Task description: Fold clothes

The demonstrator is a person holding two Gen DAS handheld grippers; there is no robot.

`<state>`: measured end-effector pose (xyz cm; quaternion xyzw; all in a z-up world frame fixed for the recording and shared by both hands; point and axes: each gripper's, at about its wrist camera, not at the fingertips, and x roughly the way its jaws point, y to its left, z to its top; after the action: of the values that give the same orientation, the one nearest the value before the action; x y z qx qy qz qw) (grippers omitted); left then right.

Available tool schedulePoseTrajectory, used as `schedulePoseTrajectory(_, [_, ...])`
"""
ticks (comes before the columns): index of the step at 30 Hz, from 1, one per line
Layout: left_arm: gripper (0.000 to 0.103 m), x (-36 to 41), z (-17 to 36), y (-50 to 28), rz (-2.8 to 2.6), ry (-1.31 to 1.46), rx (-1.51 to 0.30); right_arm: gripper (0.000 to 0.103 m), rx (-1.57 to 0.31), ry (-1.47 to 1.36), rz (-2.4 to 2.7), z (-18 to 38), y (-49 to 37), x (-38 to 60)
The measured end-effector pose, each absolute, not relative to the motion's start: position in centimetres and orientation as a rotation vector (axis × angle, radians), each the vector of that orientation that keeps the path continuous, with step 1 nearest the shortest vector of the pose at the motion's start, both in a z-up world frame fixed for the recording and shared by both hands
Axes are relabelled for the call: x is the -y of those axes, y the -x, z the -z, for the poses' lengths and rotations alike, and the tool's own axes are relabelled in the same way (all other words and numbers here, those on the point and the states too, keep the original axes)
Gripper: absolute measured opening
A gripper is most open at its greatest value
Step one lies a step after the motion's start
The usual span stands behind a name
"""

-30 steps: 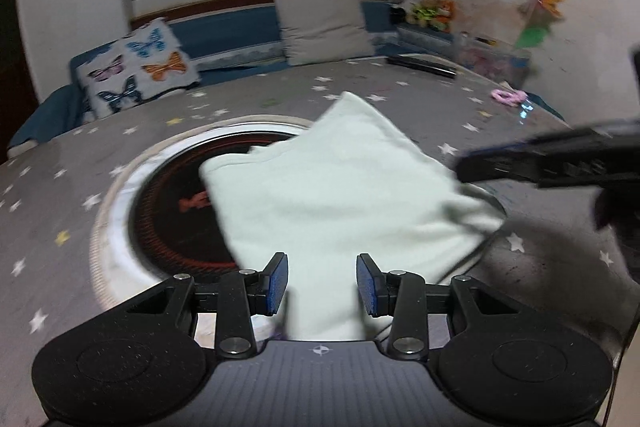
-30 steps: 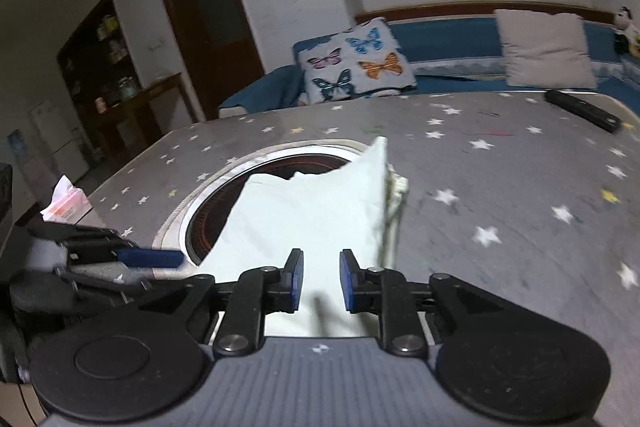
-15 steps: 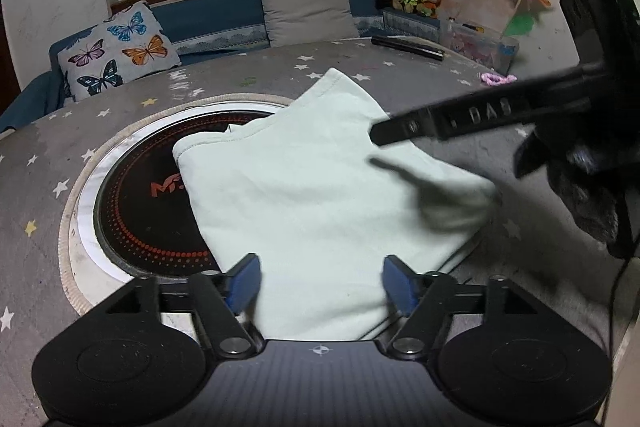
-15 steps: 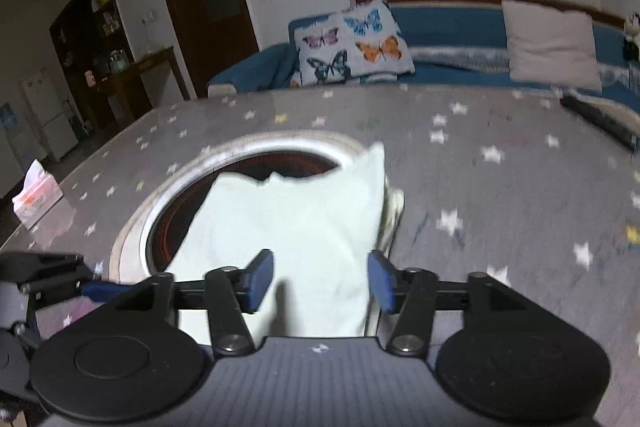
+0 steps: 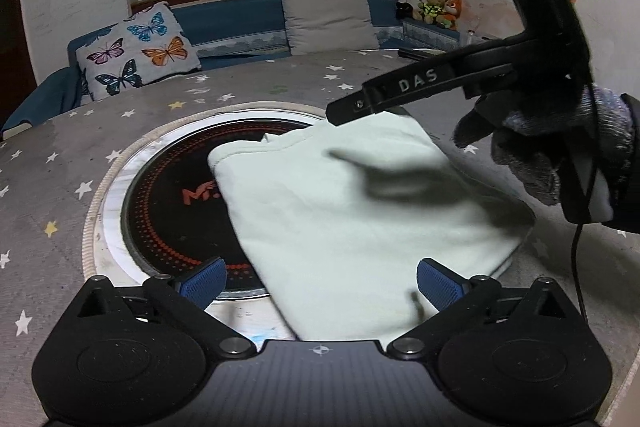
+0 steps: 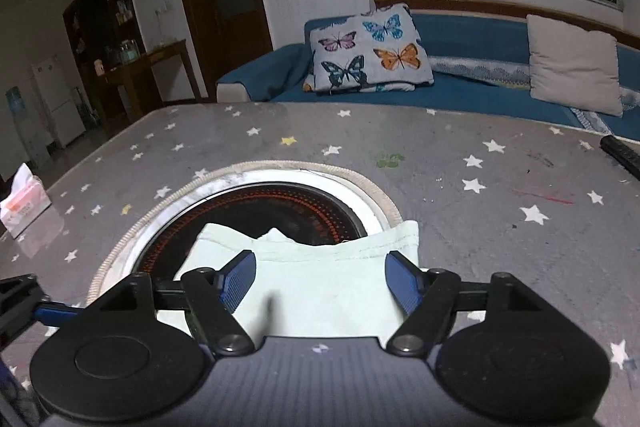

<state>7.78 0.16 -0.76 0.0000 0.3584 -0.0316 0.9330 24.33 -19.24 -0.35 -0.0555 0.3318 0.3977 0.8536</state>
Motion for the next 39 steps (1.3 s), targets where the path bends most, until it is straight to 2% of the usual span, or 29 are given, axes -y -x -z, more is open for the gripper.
schedulePoseTrajectory(8, [0.103, -1.1, 0.9, -8.1, 0.046, 0.014, -0.737, 0.077, -0.749, 0.092, -0.847, 1.3, -25.7, 19.3])
schedulePoseTrajectory(23, [0.103, -2.6, 0.2, -7.5, -0.002, 0.020, -0.723, 0.101, -0.686, 0.056, -0.952, -0.5, -22.4, 21.6])
schedulePoseTrajectory(31, [0.103, -3.5, 0.0, -6.7, -0.038, 0.022, -0.721, 0.103, -0.809, -0.018, -0.949, 2.4, -23.3, 21.4])
schedulePoseTrajectory(39, [0.103, -4.3, -0.5, -6.0, -0.068, 0.033, -0.700, 0.103, -0.734, -0.029, -0.963, 0.6, -20.7, 23.1])
